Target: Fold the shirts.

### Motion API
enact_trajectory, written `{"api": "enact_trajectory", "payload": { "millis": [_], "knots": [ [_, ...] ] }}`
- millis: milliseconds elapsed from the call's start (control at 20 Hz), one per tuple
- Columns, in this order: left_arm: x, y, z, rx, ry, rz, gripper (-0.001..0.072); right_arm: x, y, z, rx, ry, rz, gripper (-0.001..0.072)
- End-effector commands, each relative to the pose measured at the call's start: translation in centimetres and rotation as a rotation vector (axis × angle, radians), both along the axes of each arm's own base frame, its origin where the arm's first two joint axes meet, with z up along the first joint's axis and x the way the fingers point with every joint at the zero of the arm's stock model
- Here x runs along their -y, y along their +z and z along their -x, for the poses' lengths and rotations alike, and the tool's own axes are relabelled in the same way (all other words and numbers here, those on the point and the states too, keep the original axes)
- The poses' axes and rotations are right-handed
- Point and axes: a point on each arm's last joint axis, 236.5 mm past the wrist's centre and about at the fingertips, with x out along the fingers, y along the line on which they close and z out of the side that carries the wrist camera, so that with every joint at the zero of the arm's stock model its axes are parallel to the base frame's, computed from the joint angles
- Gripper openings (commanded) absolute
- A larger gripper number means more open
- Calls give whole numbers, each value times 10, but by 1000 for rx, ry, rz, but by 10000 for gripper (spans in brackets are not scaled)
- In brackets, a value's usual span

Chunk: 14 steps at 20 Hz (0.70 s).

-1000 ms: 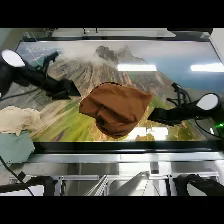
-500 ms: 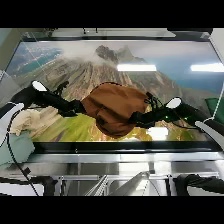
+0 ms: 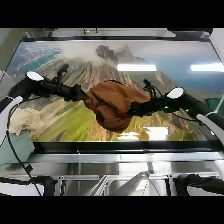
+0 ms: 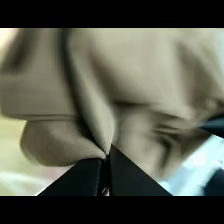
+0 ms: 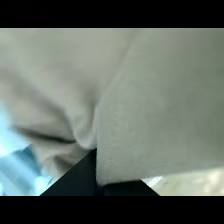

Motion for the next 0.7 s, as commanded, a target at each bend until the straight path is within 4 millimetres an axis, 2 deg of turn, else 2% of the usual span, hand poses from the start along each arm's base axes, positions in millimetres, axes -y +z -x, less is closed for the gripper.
{"api": "enact_trajectory", "payload": {
  "millis": [0, 50, 150, 250, 350, 400, 450, 500, 550, 600, 650],
  "knots": [
    [21, 118, 19, 147, -133, 173, 13, 7, 90, 9, 142, 94, -70, 15],
    [23, 162, 30, 224, -161, 213, 12, 17, 131, 10, 234, 91, -86, 15],
    [23, 256, 63, 429, -192, 260, 13, 45, 232, 19, 512, 37, -92, 15],
    [14, 343, 97, 678, -143, 240, 13, 71, 325, 47, 796, -40, -69, 16],
    [3, 425, 141, 963, -57, 212, 14, 90, 394, 82, 1044, -124, -33, 16],
    [-3, 450, 157, 1068, -11, 180, 15, 96, 418, 97, 1142, -165, -20, 17],
    [-13, 467, 167, 1158, 45, 119, 16, 98, 431, 107, 1204, -180, -11, 17],
    [-20, 474, 173, 1195, 86, 74, 16, 98, 435, 110, 1217, -183, -18, 17],
    [-23, 468, 171, 1188, 98, 38, 16, 97, 431, 105, 1199, -178, -22, 17],
    [-24, 455, 162, 1149, 98, 13, 16, 97, 423, 93, 1165, -175, -27, 16],
    [-21, 432, 146, 1080, 83, 5, 17, 97, 412, 76, 1117, -171, -31, 16]
  ]
}}
